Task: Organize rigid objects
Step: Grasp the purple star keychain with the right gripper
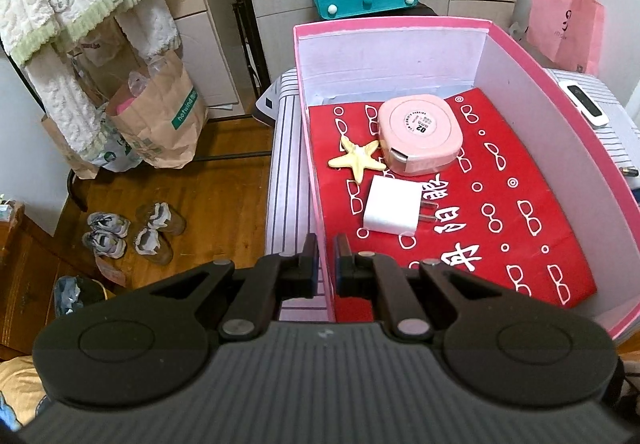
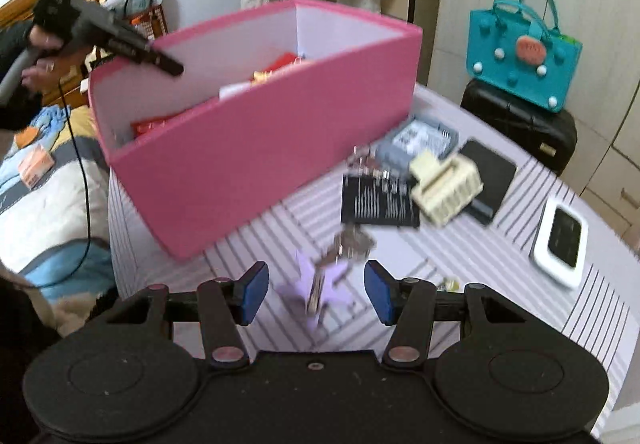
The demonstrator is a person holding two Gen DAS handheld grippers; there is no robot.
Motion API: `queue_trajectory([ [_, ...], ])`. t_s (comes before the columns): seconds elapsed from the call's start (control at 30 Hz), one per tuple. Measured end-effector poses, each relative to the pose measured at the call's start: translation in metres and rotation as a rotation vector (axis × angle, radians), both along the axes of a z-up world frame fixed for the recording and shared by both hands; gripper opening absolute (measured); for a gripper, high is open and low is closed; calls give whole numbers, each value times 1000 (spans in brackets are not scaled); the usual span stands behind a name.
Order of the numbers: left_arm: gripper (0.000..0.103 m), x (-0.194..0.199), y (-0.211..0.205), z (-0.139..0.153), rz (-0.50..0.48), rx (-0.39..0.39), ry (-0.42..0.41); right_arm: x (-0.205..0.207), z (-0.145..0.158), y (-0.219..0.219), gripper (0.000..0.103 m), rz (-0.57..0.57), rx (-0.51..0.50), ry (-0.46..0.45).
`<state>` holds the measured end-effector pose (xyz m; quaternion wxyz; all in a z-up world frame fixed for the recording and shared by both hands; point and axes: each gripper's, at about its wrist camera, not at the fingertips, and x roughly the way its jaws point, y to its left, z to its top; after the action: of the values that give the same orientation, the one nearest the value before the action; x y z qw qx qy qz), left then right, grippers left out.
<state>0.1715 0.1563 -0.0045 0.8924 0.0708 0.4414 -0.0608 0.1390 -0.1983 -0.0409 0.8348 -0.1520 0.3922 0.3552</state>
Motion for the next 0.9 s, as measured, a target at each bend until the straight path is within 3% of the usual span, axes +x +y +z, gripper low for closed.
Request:
queue_trajectory([
  [0.17,7,0,-1,0,6,3,2,1,-17,-2,59,6,-4,40],
  [0.43,7,1,-1,1,4,7,6,4,-30,13,59,30,-52,8],
  [0.9,6,1,-1,-1,-5,5,7,13,-24,13,57,-94,-44,17],
])
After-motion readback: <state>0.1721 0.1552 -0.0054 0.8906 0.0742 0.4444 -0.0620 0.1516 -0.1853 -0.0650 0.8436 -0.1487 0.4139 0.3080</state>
